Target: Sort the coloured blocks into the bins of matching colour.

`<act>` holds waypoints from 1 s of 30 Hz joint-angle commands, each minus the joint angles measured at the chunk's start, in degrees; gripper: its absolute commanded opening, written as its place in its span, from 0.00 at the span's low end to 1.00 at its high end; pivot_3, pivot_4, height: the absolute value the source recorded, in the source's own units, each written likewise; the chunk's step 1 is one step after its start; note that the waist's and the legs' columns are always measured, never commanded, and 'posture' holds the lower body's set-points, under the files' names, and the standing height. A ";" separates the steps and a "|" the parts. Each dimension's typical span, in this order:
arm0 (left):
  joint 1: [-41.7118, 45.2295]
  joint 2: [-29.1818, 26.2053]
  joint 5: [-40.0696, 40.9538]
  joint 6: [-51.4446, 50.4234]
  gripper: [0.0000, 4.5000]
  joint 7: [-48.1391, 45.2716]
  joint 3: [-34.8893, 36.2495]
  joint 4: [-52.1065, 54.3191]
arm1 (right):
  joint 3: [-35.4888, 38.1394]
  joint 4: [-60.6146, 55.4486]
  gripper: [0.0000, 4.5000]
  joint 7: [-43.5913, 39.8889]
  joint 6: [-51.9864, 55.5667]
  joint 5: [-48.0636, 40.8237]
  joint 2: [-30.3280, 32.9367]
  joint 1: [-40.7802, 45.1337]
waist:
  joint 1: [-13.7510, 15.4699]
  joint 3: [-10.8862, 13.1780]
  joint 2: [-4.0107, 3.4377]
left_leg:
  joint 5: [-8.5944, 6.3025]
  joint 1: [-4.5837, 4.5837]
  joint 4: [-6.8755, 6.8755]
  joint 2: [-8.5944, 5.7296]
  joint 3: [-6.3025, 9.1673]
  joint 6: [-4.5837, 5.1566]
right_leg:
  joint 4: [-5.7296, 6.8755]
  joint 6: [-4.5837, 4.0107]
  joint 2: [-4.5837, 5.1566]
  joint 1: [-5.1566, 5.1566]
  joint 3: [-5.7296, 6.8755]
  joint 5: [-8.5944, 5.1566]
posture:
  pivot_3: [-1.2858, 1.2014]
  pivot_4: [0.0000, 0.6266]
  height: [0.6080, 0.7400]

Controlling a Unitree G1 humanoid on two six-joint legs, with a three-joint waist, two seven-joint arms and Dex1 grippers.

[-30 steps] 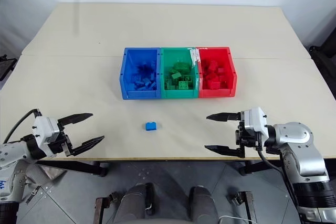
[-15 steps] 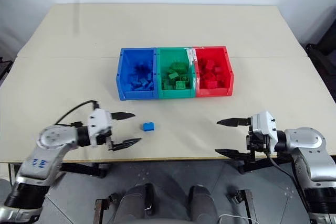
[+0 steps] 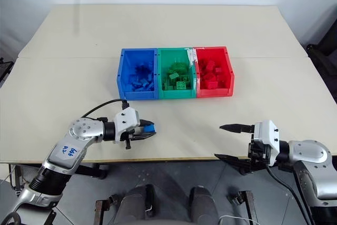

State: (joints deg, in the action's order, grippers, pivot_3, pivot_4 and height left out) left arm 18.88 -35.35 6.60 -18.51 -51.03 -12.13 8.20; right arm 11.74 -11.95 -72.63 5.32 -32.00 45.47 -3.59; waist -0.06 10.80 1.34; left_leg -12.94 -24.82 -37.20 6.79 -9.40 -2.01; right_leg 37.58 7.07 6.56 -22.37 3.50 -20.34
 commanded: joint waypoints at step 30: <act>28.09 11.49 7.97 1.57 0.74 13.31 15.90 -28.69 | 5.33 -8.66 1.00 19.65 3.67 -6.82 -10.93 5.81 | 1.21 0.01 0.03 | 0.12 -0.24 -0.02 -0.03 0.00 -0.02 | 0.09 0.05 -0.04 -0.19 0.02 0.04 | 0.52 0.24 1.00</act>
State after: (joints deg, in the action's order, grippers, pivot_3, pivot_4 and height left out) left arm 46.77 -23.36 13.87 -18.25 -36.32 3.18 -21.74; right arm 15.98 -18.07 -53.11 9.05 -37.78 34.43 2.53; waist 1.16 10.82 1.37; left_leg -12.82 -25.05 -37.21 6.77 -9.39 -2.03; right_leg 37.68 7.13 6.52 -22.57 3.53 -20.30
